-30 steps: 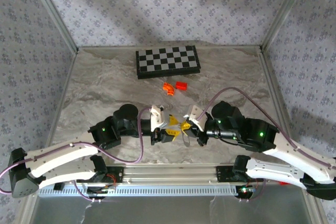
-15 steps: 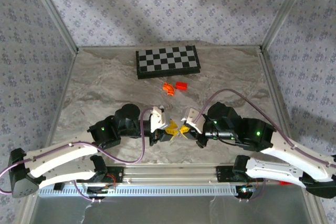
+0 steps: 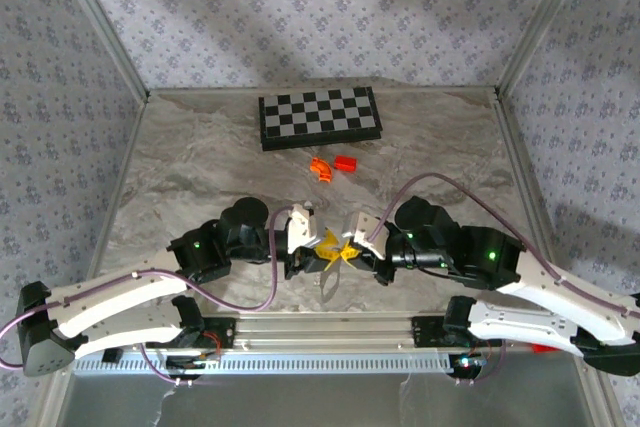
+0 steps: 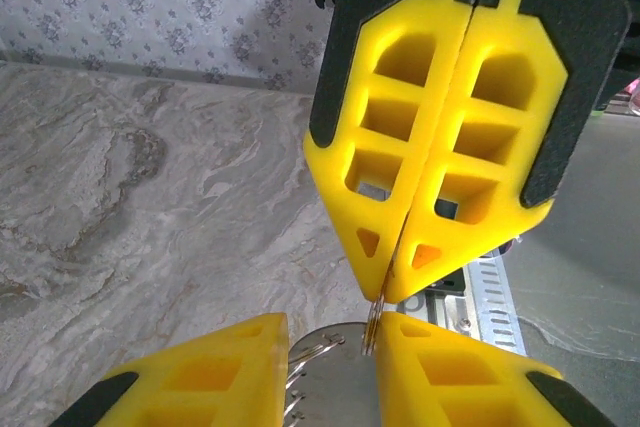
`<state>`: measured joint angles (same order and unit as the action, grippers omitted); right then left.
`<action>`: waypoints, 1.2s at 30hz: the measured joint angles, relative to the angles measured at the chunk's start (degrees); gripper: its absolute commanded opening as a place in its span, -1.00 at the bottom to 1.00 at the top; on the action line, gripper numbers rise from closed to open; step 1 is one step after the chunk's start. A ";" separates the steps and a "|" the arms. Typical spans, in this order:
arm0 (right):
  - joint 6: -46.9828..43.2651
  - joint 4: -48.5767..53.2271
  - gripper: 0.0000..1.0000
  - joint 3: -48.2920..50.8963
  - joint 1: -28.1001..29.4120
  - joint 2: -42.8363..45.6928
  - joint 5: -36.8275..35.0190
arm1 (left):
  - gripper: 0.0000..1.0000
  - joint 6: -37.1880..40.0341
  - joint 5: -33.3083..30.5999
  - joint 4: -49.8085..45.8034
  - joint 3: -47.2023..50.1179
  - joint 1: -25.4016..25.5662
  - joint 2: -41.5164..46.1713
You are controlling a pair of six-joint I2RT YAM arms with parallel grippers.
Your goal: Put the keys on the keyring
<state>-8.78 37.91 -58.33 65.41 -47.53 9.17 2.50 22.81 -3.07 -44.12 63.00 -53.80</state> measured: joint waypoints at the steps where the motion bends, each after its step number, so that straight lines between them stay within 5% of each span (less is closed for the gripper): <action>1: -0.15 -0.13 -1.00 0.00 0.00 0.02 0.24 | -0.43 0.02 0.07 -0.02 0.00 0.00 0.00; 11: -1.16 -1.42 -1.00 0.04 0.00 -0.26 1.86 | -0.64 0.04 1.57 -0.22 0.00 0.00 0.02; 15: -1.16 -1.68 -1.00 0.04 0.00 -0.52 1.79 | -0.98 0.04 2.75 -0.26 0.00 0.02 0.02; 20: -1.16 -1.73 -1.00 0.04 0.00 -0.52 1.73 | -1.00 -0.22 3.41 -0.44 0.02 0.04 0.20; 25: -0.31 -2.99 -0.22 0.04 0.31 -0.44 0.92 | -1.00 -0.52 3.39 -0.13 0.15 0.04 1.20; 29: 0.85 -6.58 0.10 2.16 0.61 1.57 0.83 | -1.00 -1.07 3.10 2.67 1.49 0.00 3.02; 36: 3.23 -11.21 -0.18 6.67 0.63 5.05 1.49 | -1.00 -1.25 3.10 7.10 2.40 0.00 4.68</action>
<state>-5.54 26.70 -51.66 66.04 -42.48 10.66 1.26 25.91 4.03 -41.71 63.00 -49.12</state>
